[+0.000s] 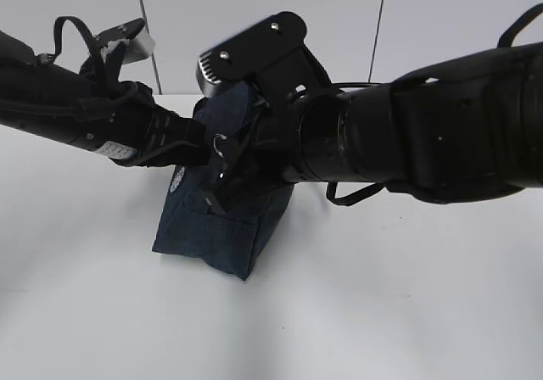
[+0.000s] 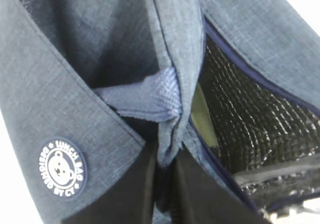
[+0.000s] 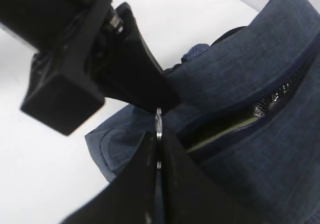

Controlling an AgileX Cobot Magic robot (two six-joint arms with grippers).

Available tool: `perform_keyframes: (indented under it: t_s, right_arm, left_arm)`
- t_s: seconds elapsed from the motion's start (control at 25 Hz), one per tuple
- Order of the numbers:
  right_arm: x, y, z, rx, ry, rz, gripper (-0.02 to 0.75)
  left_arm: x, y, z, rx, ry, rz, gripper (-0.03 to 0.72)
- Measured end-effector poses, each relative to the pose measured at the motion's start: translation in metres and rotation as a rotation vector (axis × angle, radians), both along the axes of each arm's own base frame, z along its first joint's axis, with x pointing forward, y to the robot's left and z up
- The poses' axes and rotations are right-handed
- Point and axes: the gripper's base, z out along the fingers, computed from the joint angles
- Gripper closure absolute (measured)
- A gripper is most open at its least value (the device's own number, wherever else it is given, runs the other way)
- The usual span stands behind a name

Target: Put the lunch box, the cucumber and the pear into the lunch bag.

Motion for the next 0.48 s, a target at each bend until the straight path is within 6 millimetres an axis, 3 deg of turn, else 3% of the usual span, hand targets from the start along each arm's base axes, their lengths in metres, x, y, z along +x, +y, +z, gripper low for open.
perform_keyframes:
  t_s: [0.48]
  right_arm:
    - [0.0040, -0.0004, 0.0060, -0.040, -0.050, -0.008, 0.720]
  left_arm:
    - [-0.0015, -0.0005, -0.0005, 0.001, 0.010, -0.016, 0.685]
